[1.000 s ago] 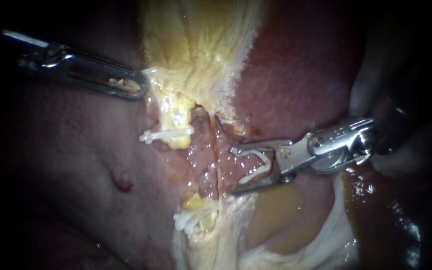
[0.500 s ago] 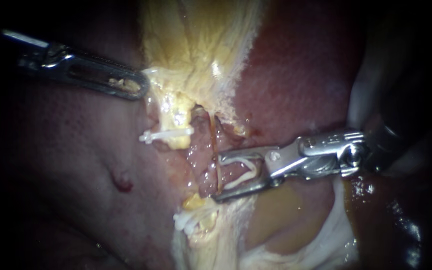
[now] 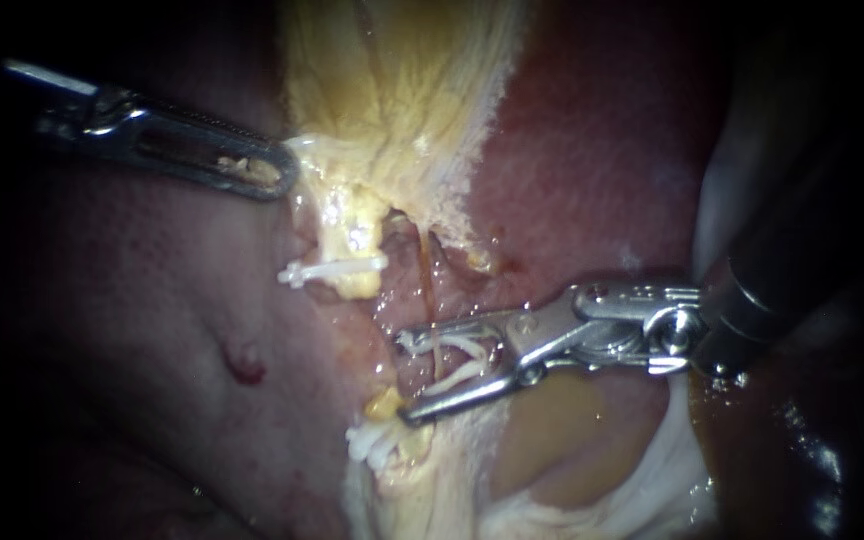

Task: Clipping first clip right tube

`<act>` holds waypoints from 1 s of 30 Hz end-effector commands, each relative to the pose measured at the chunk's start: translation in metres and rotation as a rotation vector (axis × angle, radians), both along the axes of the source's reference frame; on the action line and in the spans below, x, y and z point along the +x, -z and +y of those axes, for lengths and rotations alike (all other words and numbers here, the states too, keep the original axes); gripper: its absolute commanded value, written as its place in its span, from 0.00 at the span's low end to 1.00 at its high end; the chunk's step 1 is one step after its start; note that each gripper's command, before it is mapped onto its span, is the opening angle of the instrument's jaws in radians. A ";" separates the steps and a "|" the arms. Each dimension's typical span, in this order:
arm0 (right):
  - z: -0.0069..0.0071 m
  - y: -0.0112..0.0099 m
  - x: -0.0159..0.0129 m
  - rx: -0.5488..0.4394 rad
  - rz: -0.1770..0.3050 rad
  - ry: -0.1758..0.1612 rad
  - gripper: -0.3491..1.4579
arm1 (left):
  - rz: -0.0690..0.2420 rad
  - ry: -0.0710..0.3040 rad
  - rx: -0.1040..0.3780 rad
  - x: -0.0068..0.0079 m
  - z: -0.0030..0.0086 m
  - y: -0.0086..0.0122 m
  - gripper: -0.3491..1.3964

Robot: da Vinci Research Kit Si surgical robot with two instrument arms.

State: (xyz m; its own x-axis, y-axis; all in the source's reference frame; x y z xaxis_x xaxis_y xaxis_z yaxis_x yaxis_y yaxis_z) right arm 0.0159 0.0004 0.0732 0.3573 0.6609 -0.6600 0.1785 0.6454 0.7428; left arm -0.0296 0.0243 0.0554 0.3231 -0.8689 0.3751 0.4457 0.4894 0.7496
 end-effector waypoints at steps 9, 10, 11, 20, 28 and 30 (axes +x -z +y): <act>-0.0005 -0.0003 0.0002 0.031 0.011 -0.005 0.47 | 0.000 0.000 0.000 0.0000 0.0000 0.0000 0.00; -0.0005 -0.0003 0.0002 0.031 0.013 -0.006 0.47 | 0.000 0.000 0.000 0.0000 0.0000 0.0000 0.00; -0.0005 -0.0002 0.0002 0.038 0.015 -0.005 0.47 | 0.000 0.000 0.000 0.0000 0.0000 0.0000 0.00; -0.0008 0.0015 0.0002 0.097 0.082 0.009 0.47 | 0.000 0.000 0.000 0.0000 0.0000 0.0000 0.00; -0.0018 0.0040 0.0006 0.174 0.159 0.035 0.47 | 0.000 0.000 0.000 0.0000 0.0000 0.0000 0.00; -0.0020 0.0046 0.0007 0.188 0.179 0.042 0.47 | 0.000 0.000 0.000 0.0000 0.0000 0.0000 0.00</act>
